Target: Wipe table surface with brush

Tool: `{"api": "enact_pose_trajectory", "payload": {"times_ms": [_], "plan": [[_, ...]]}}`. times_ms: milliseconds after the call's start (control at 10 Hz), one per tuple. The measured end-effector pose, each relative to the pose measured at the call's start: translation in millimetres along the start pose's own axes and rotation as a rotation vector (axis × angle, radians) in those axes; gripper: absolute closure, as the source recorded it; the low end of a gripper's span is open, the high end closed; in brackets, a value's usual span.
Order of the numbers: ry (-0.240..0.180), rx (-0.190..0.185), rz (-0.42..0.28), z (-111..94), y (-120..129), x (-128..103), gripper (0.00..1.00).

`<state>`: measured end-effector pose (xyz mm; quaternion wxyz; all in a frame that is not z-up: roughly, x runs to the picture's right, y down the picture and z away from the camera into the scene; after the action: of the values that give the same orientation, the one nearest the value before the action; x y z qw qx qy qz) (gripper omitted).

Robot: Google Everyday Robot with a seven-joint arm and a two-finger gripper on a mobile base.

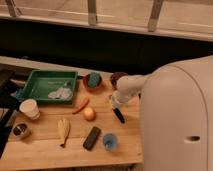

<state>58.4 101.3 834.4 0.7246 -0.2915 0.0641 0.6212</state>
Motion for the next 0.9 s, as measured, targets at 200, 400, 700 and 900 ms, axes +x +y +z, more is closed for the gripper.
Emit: {"api": "enact_pose_trajectory", "payload": {"times_ms": [200, 400, 700, 900], "plan": [[0.072, -0.048, -0.083, -9, 3, -3, 1.00], [0.110, -0.066, -0.121, -21, -5, 6, 1.00], [0.177, -0.080, -0.134, -35, -29, 50, 1.00], [0.215, -0.051, -0.114, -42, -49, 73, 1.00]]}}
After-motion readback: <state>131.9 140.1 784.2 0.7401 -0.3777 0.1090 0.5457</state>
